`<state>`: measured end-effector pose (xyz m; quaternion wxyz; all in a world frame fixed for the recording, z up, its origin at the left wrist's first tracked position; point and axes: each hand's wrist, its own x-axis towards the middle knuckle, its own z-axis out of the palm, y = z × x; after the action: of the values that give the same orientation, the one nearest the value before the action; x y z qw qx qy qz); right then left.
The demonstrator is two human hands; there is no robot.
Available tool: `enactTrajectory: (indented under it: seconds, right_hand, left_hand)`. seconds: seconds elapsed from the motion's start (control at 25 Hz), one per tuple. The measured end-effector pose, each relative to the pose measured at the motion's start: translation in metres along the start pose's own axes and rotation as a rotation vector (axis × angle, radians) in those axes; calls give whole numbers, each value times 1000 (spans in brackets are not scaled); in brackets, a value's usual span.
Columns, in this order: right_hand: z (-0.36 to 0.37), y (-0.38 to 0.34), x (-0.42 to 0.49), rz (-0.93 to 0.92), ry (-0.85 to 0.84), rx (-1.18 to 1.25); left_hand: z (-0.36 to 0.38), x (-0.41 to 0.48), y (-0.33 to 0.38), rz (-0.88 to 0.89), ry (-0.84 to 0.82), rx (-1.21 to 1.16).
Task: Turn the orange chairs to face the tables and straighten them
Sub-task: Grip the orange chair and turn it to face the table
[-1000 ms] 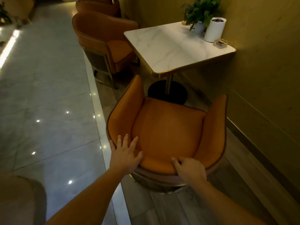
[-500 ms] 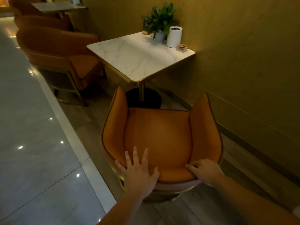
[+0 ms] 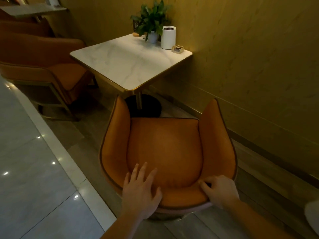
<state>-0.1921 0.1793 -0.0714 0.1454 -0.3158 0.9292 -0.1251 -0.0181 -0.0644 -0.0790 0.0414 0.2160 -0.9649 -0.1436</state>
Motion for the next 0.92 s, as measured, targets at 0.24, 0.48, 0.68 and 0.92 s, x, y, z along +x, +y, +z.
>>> enactTrajectory:
  seconds: [0.24,0.48,0.68,0.92]
  right_hand:
    - [-19,20,22,3,-48,-5]
    - [-43,63,61,-8,-62,-3]
    - [-60,92,93,-8,-88,3]
    - [-50,44,82,81,-72,-39]
  left_hand:
    - [2,16,28,-7,29,-2]
    - [17,44,66,-17,59,-20]
    - [28,67,94,-43,65,-29]
    - [27,75,93,-32,-71,-51]
